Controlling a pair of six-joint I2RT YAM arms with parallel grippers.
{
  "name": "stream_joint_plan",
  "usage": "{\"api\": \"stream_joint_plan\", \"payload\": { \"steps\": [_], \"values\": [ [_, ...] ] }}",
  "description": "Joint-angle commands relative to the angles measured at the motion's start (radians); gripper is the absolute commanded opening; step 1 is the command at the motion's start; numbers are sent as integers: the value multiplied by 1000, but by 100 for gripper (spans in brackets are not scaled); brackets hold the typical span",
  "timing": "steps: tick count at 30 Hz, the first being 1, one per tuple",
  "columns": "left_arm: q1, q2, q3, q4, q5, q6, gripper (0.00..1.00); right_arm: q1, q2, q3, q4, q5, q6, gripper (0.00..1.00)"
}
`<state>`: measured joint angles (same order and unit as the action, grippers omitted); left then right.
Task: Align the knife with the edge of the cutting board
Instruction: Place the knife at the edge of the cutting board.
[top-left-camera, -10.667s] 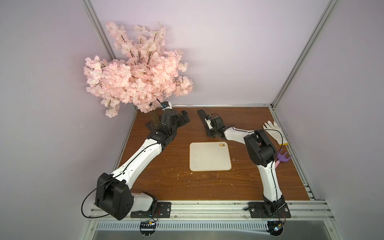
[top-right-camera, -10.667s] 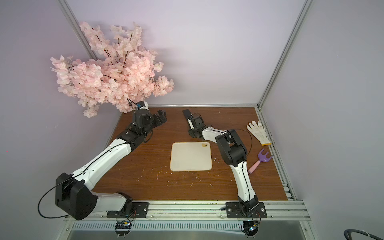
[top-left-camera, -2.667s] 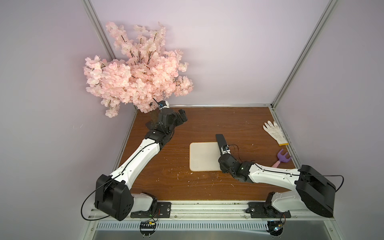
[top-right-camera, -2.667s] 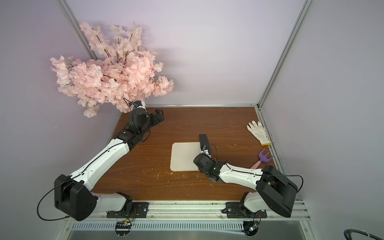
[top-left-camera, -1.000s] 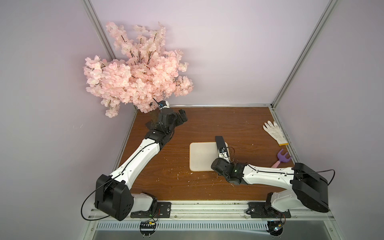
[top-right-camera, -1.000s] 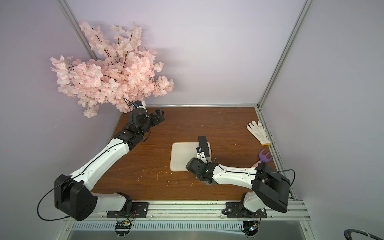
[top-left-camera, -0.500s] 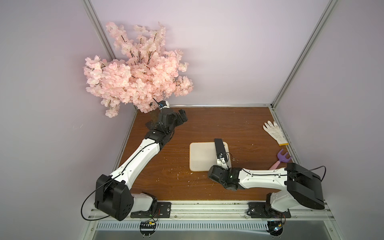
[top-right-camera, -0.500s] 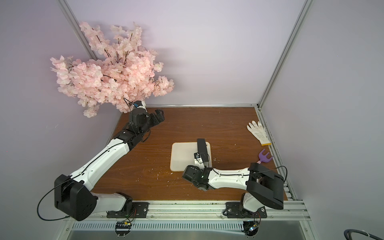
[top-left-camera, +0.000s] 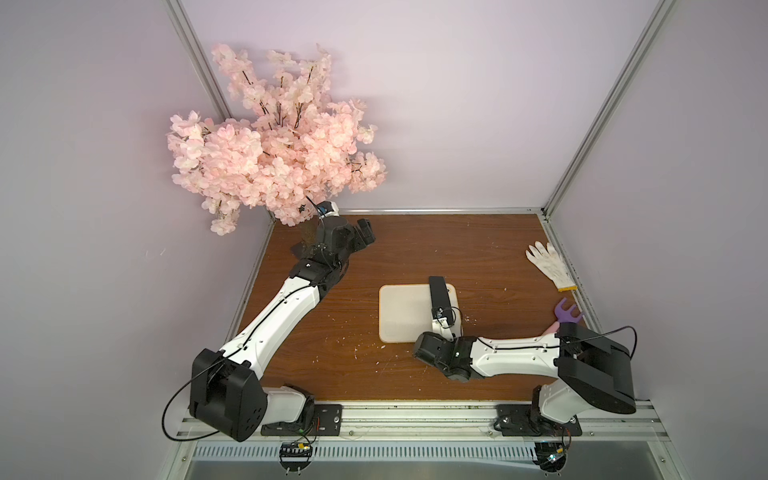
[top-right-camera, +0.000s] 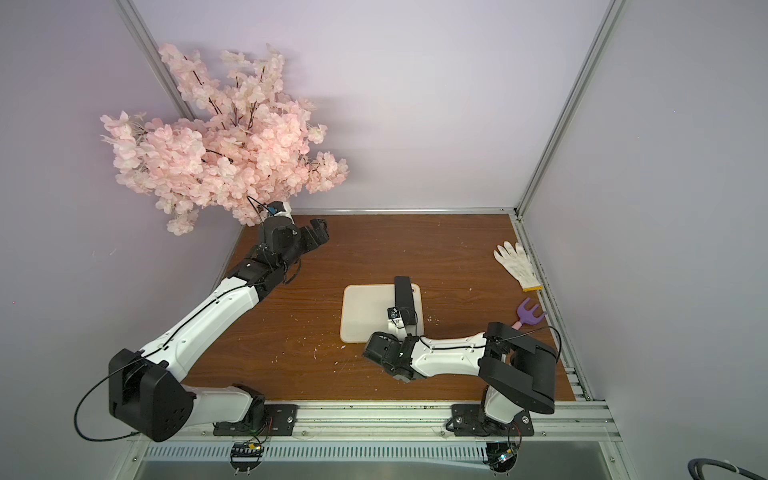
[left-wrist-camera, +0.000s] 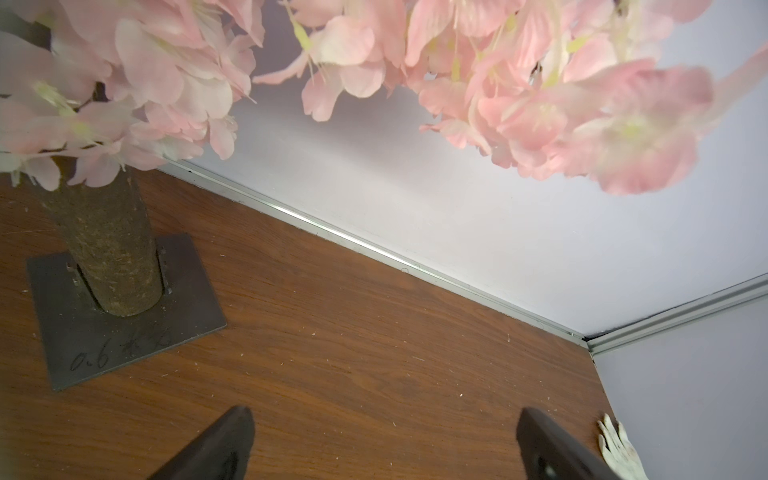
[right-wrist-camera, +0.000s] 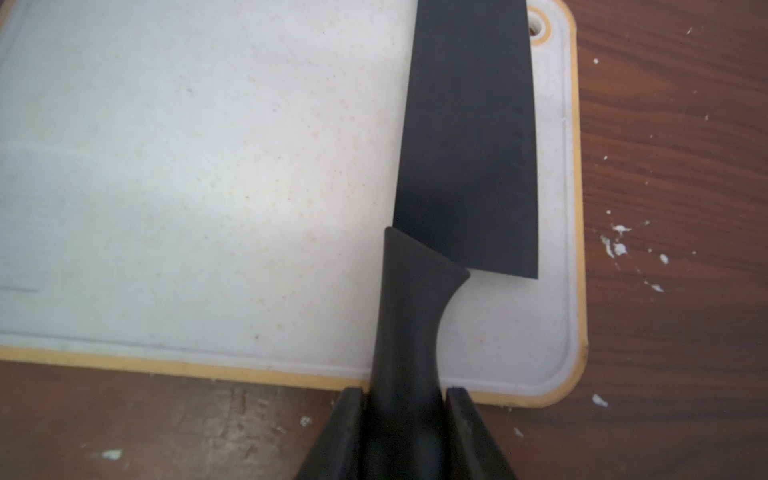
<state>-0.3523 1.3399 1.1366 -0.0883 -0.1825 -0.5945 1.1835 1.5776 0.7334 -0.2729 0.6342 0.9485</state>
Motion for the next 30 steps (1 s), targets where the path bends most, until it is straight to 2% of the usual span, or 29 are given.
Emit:
{"api": "stream_joint_plan", "payload": {
  "steps": [1, 5, 10, 25, 30],
  "values": [
    [15, 7, 7, 12, 5, 13, 100, 2, -23, -20, 18, -18, 13, 44],
    [15, 8, 6, 12, 4, 14, 100, 3, -38, -37, 22, -35, 14, 54],
    [15, 9, 7, 12, 5, 13, 100, 5, -60, -56, 22, -57, 26, 54],
    [15, 7, 7, 10, 7, 13, 100, 4, -29, -55, 16, -93, 50, 43],
    [15, 5, 6, 9, 1, 13, 100, 5, -34, -58, 19, -87, 56, 31]
  ]
}}
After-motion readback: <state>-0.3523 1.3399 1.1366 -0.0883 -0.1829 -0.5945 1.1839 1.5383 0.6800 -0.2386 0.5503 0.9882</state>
